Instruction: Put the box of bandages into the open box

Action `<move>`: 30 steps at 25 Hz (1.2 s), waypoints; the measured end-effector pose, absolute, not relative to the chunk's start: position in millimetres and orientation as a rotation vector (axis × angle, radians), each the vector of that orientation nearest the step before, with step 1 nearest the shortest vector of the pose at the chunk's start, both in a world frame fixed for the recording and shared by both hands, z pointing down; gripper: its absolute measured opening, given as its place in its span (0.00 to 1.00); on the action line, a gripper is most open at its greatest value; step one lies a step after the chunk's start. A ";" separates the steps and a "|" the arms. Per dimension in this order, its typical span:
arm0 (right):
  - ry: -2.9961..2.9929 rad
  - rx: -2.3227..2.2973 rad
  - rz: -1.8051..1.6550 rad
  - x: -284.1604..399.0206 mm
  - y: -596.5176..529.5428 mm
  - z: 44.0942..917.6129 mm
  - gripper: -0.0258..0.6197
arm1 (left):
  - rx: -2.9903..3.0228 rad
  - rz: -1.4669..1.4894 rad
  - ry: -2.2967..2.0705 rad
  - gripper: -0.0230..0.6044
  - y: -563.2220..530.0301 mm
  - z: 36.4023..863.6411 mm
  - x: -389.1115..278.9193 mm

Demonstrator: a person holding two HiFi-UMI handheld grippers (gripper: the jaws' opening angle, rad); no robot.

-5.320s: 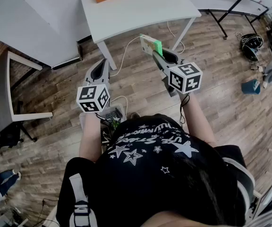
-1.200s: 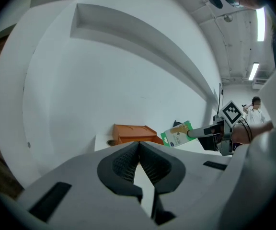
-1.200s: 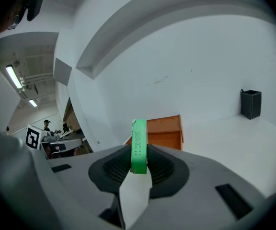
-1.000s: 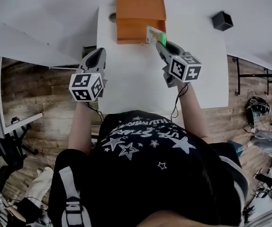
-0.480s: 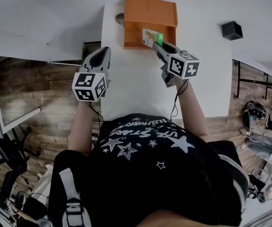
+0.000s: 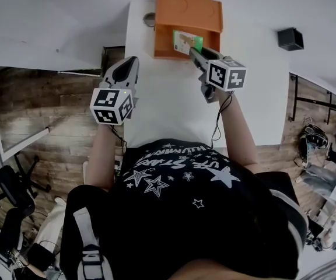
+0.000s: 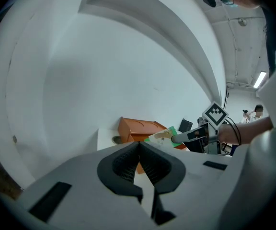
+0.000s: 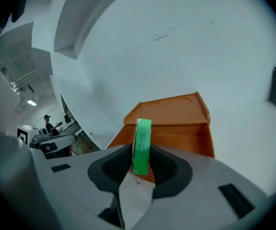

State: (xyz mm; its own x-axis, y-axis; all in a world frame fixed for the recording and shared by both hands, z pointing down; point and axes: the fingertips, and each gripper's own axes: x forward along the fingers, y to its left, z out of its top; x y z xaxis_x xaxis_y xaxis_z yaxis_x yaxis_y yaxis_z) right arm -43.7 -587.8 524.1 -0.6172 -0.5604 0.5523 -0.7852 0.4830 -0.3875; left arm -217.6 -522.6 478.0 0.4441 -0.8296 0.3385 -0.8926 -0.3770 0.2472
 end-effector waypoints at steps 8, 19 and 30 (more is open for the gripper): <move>-2.308 1.278 0.860 -32.9 -569.5 519.5 0.30 | 2.330 0.213 -1.481 0.07 -496.8 469.6 -233.4; -2.294 1.302 0.790 -2.4 -579.2 524.4 0.36 | 2.362 0.233 -1.473 0.07 -509.5 465.8 -206.7; -2.393 1.283 0.745 0.3 -554.7 514.4 0.21 | 2.379 0.226 -1.475 0.07 -491.5 468.1 -199.3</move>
State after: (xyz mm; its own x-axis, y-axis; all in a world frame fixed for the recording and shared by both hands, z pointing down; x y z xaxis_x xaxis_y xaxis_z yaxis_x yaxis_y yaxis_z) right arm 0.3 -554.7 514.4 -0.5429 -0.6692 0.5073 -0.8389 0.4592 -0.2921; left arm -199.3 -491.5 468.1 0.4508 -0.8390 0.3046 -0.8917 -0.4083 0.1953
